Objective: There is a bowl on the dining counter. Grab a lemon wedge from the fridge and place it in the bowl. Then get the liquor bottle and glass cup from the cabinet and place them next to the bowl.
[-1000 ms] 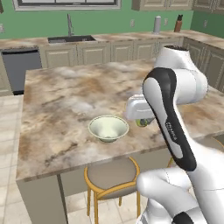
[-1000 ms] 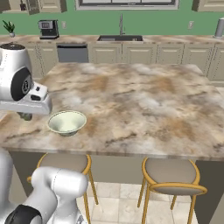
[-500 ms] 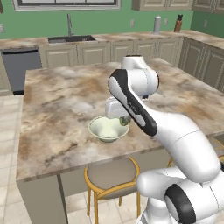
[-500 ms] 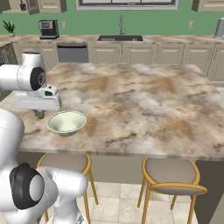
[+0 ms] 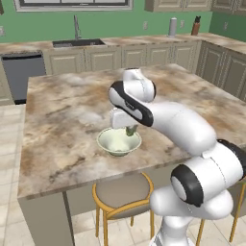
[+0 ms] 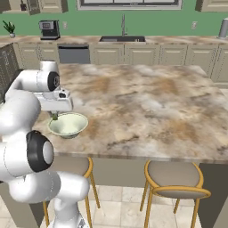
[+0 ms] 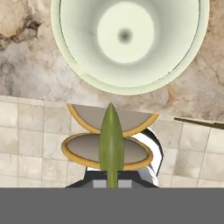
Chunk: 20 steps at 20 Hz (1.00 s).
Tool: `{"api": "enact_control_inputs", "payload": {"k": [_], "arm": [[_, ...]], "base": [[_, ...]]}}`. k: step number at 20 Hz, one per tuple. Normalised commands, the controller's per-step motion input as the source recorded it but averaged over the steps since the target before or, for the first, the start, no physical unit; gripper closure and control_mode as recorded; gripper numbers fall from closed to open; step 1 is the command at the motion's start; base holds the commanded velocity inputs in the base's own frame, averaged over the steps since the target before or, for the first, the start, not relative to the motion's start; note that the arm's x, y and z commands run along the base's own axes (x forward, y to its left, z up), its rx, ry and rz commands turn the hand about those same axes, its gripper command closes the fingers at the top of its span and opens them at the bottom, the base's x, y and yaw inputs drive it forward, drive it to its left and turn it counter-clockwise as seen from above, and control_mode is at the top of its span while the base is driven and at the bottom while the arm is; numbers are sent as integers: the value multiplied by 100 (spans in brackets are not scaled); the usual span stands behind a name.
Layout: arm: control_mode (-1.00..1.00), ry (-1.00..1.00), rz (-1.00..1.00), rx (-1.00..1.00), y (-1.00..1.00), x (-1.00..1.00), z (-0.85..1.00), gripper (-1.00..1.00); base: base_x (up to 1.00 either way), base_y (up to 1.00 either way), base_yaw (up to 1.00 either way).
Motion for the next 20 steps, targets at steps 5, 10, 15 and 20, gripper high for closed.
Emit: {"api": "enact_control_inputs", "payload": {"k": [5, 10, 15, 20], "arm": [[-100, 3, 0, 0, 0, 66, -26, 100], [-100, 5, 0, -2, 0, 48, -56, 100], [-100, 5, 0, -3, 0, 50, -60, 100], [-100, 2, 0, 0, 0, 46, -41, 100]], "base": [[0, 0, 0], [0, 0, 0], [0, 0, 0], [0, 0, 0]]}}
